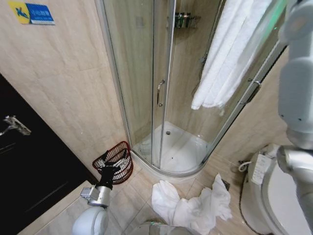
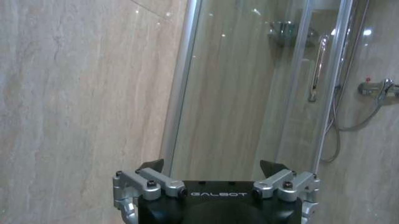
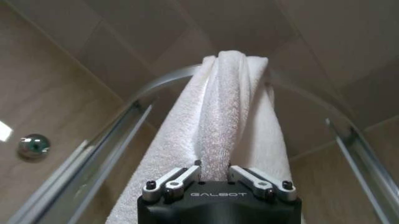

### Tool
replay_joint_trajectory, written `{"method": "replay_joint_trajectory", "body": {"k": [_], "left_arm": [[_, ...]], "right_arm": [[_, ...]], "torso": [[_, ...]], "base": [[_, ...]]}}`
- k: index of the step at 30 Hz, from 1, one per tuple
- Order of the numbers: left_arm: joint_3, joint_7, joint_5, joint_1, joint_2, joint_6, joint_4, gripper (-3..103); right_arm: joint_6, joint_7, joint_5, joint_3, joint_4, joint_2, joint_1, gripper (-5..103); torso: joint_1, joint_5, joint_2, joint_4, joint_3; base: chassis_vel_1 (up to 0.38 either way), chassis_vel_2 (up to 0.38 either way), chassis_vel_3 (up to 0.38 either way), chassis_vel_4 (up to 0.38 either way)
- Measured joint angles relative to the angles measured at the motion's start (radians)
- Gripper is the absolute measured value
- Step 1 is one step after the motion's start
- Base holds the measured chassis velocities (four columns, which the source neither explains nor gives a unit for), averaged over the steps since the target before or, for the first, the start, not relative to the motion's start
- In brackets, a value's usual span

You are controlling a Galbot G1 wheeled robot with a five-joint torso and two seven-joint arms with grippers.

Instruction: Discard the used towel into the hamper.

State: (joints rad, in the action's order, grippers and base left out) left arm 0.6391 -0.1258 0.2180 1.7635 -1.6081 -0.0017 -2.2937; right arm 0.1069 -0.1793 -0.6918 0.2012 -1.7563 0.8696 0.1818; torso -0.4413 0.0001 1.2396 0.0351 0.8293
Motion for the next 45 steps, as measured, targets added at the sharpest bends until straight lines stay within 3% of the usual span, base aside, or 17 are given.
{"method": "replay_joint_trajectory", "body": {"k": [11,16,19,22,24,28,36,45], "left_arm": [[0.0,0.0,0.0,0.0,0.0,0.0,0.0,100],[0.0,0.0,0.0,0.0,0.0,0.0,0.0,100],[0.0,0.0,0.0,0.0,0.0,0.0,0.0,100],[0.0,0.0,0.0,0.0,0.0,0.0,0.0,100],[0.0,0.0,0.0,0.0,0.0,0.0,0.0,100],[0.0,0.0,0.0,0.0,0.0,0.0,0.0,100],[0.0,0.0,0.0,0.0,0.0,0.0,0.0,100],[0.0,0.0,0.0,0.0,0.0,0.0,0.0,100]], "right_arm": [[0.002,0.008,-0.031,0.126,-0.162,-0.089,-0.258,6],[-0.003,0.024,-0.042,0.276,-0.256,-0.116,-0.475,6],[-0.009,0.03,-0.043,0.313,-0.283,-0.121,-0.556,6],[-0.032,0.036,-0.042,0.382,-0.35,-0.127,-0.737,6],[-0.035,0.037,-0.042,0.387,-0.357,-0.127,-0.752,6],[-0.059,0.038,-0.031,0.434,-0.421,-0.105,-0.878,6],[-0.118,0.081,0.044,0.542,-0.525,0.012,-1.179,6],[-0.167,0.093,0.132,0.56,-0.605,0.13,-1.336,6]], "torso": [[0.0,0.0003,0.0,0.0,0.0],[0.0,-0.0006,0.0,0.0001,0.0],[0.0,-0.0003,0.0,0.0,0.0],[0.0,0.0006,0.0,-0.0003,0.0],[0.0,0.0005,0.0,-0.0002,0.0],[0.0,-0.0012,0.0,0.0,0.0],[0.0,0.0005,0.0,-0.0003,0.0],[0.0,-0.0001,0.0,0.0,0.0]], "base": [[0.0,0.0,0.0,0.0],[0.0,0.0,0.0,0.0],[0.0,0.0,0.0,0.0],[0.0,0.0,0.0,0.0],[0.0,0.0,0.0,0.0],[0.0,0.0,0.0,0.0],[0.0,0.0,0.0,0.0],[0.0,0.0,0.0,0.0]]}}
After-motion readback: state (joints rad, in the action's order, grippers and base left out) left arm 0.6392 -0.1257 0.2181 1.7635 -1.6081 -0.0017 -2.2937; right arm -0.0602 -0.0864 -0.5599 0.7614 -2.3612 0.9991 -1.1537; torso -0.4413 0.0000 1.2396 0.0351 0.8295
